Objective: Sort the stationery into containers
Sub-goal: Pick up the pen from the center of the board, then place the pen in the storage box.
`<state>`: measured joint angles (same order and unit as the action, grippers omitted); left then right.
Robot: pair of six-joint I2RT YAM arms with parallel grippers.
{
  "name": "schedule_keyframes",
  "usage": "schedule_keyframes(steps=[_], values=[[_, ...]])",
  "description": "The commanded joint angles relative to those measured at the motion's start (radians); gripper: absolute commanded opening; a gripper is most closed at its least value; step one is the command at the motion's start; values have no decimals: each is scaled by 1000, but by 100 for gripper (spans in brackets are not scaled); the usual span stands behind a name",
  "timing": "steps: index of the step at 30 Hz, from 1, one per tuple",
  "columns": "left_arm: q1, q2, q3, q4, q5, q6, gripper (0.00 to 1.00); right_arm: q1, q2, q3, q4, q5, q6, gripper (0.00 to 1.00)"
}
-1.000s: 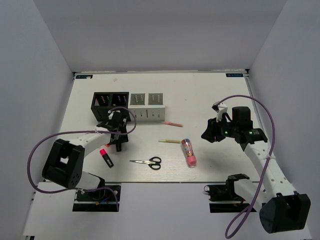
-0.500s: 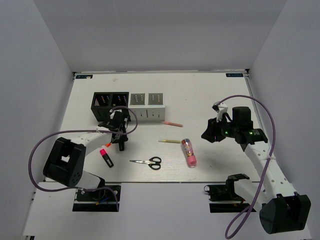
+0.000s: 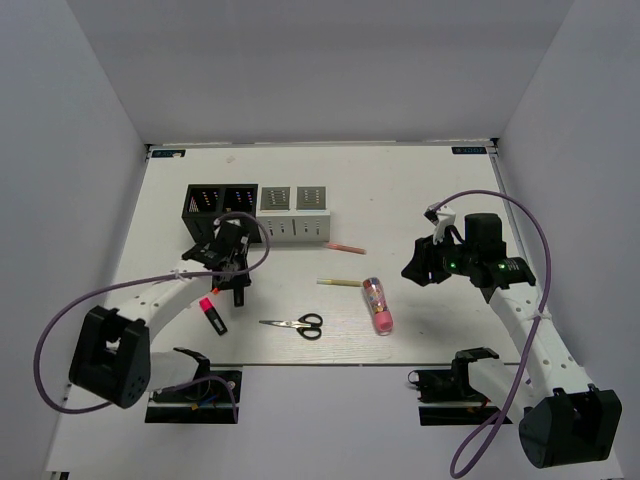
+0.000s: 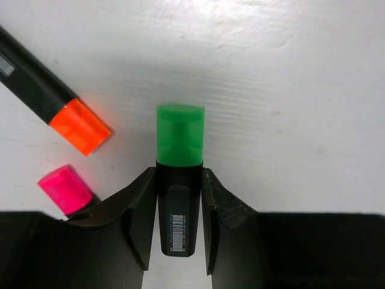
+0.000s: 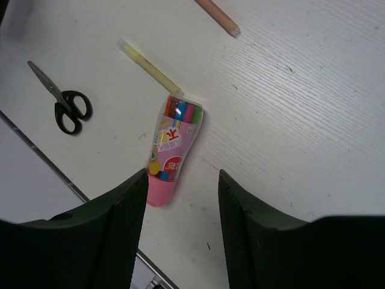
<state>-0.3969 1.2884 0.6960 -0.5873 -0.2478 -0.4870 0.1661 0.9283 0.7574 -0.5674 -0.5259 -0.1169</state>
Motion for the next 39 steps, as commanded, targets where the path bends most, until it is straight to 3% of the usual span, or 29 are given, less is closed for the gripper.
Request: schedule_keyframes(steps=[1, 8, 12, 15, 23, 29, 39], values=[[-5, -101, 103, -68, 28, 24, 0, 1, -13, 25, 15, -3, 0, 54], [7, -167, 267, -36, -24, 97, 0, 3, -9, 22, 17, -8, 0, 54], [21, -175, 286, 168, -113, 226, 0, 3, -5, 19, 23, -8, 0, 54], [47, -138, 287, 312, -171, 336, 0, 3, -2, 19, 23, -9, 2, 54], [194, -8, 355, 470, -196, 468, 0, 4, 21, 20, 26, -6, -3, 54], [273, 95, 385, 530, -196, 524, 0, 6, 37, 26, 21, -2, -4, 54], [290, 247, 464, 569, -183, 528, 0, 4, 58, 34, 17, 9, -9, 54]])
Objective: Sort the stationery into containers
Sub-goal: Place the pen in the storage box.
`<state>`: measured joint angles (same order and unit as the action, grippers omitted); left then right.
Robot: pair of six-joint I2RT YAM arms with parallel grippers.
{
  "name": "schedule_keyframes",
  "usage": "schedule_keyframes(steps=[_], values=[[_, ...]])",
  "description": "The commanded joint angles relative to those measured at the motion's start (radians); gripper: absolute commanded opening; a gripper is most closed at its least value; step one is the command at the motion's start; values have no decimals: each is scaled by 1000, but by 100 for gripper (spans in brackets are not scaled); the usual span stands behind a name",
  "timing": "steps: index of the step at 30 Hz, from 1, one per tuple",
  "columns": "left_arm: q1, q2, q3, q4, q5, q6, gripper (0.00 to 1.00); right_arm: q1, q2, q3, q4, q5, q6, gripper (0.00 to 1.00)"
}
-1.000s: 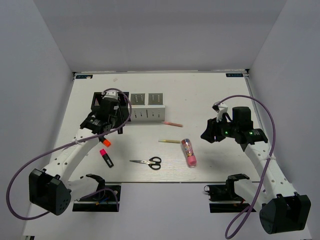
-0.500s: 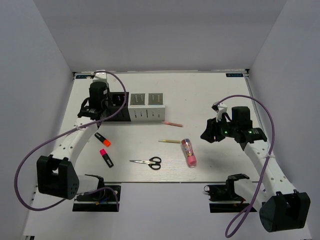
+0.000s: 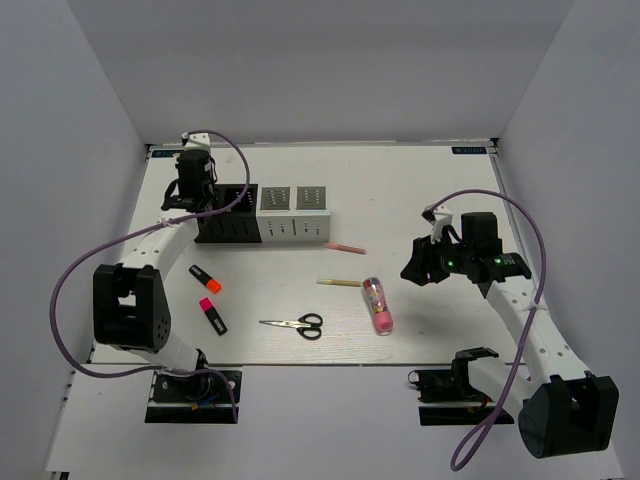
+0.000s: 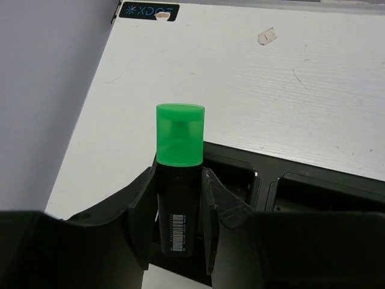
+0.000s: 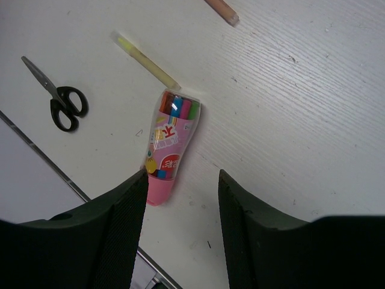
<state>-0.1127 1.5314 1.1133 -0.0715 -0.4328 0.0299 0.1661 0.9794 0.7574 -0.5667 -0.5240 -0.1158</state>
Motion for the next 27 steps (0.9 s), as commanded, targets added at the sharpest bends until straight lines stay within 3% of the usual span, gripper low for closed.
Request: schedule_keyframes(steps=[1, 11, 16, 17, 18, 26, 27], values=[[4, 16, 48, 52, 0, 13, 0, 4, 2, 34, 13, 7, -8, 54], [5, 59, 26, 44, -3, -22, 2, 1, 8, 40, 2, 13, -19, 56], [2, 49, 11, 38, 0, -61, 31, 0, 2, 37, 7, 10, -21, 59], [1, 41, 10, 39, -1, -61, 50, 3, -1, 36, 7, 6, -18, 61], [-1, 42, 8, 36, 0, -65, 52, 1, 2, 39, 7, 4, -16, 61], [-4, 20, 26, -25, 6, -79, 59, 1, -15, 31, 13, 9, -16, 62], [-7, -29, 25, -31, 8, -81, 42, 1, -15, 30, 13, 6, -18, 62]])
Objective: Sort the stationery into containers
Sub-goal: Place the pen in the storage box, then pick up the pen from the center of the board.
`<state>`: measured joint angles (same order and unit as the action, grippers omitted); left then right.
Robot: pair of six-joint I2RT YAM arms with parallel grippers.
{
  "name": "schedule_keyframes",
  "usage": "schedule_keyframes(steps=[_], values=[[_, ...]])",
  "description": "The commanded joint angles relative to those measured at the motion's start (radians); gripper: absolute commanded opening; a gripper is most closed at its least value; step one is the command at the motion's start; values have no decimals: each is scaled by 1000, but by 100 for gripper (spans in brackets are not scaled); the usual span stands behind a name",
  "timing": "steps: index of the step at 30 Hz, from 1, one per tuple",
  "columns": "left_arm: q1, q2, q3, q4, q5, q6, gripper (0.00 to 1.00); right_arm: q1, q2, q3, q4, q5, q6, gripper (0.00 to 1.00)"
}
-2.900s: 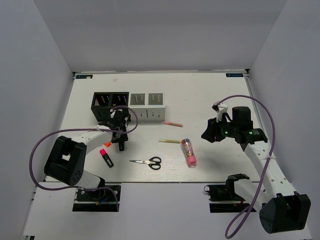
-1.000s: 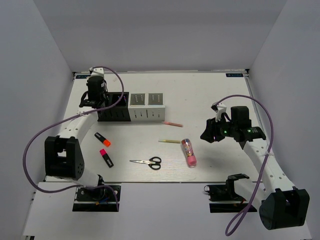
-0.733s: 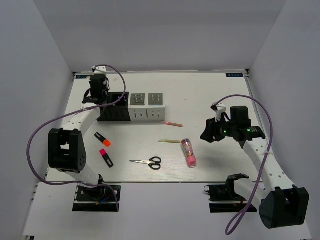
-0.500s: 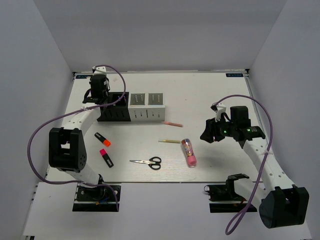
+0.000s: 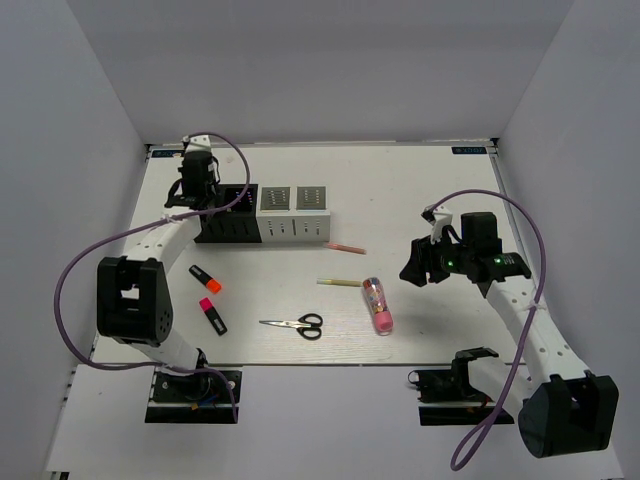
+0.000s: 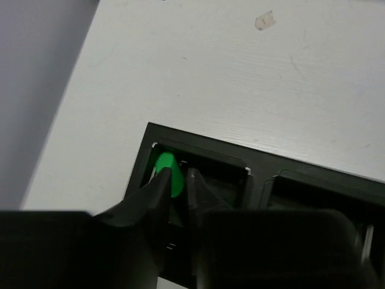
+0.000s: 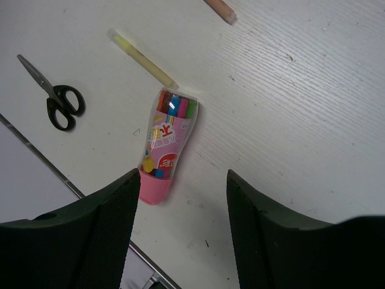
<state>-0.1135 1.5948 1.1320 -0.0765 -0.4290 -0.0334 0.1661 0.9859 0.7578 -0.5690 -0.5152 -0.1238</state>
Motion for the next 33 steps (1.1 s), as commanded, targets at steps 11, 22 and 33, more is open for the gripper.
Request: schedule_keyframes(steps=[11, 22, 33], values=[[-72, -494, -159, -833, 70, -757, 56, 6, -38, 35, -9, -66, -17, 76], [-12, -575, -477, -821, 160, -944, 68, 29, 28, 69, -43, -69, -56, 42], [51, -432, -442, -663, 138, -899, 66, 36, 17, 58, -34, -57, -57, 42]])
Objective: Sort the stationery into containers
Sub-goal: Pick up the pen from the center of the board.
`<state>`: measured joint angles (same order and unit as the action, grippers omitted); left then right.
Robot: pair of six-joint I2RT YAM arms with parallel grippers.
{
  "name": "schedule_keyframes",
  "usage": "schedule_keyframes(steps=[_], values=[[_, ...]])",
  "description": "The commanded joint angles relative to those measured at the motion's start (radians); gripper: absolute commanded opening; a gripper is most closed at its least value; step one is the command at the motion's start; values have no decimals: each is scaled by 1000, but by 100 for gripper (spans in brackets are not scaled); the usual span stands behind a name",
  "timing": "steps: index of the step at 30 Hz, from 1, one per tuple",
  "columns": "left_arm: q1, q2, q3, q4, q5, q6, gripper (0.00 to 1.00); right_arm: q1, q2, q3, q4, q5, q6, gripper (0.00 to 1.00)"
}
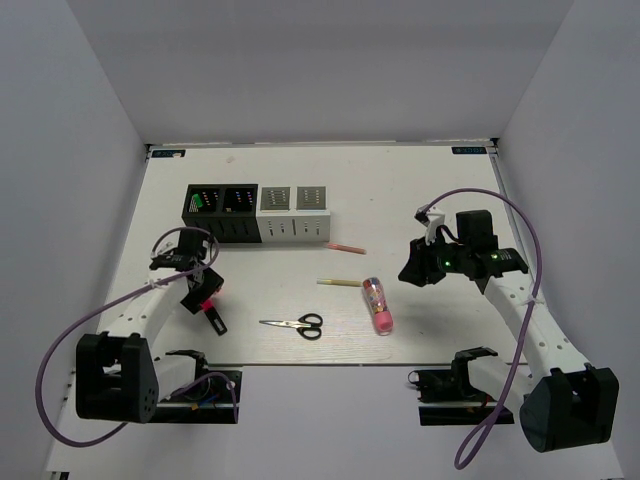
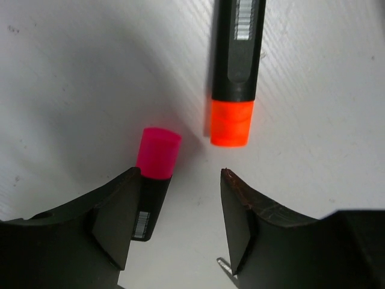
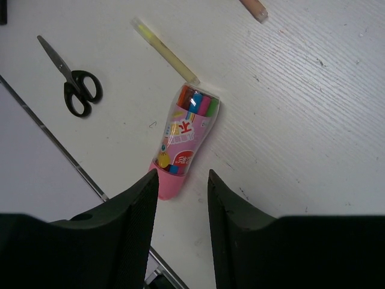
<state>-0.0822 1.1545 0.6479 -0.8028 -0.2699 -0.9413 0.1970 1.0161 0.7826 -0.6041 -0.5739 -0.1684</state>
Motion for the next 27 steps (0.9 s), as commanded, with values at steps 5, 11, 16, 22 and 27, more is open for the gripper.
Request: schedule_keyframes(steps=[5, 11, 16, 22, 27], values=[[67, 36, 58, 119, -34, 45, 66, 7, -14, 37, 1, 6, -19, 42], [114, 115, 87, 148, -18, 61, 67, 7, -10, 37, 1, 9, -17, 42], [116, 175, 114, 174, -9, 52, 67, 10, -8, 38, 1, 12, -19, 42], [116, 273, 186, 160, -12, 50, 67, 10, -10, 37, 1, 9, -20, 42], [114, 350, 255, 79, -54, 53, 67, 9, -14, 37, 0, 16, -17, 42]])
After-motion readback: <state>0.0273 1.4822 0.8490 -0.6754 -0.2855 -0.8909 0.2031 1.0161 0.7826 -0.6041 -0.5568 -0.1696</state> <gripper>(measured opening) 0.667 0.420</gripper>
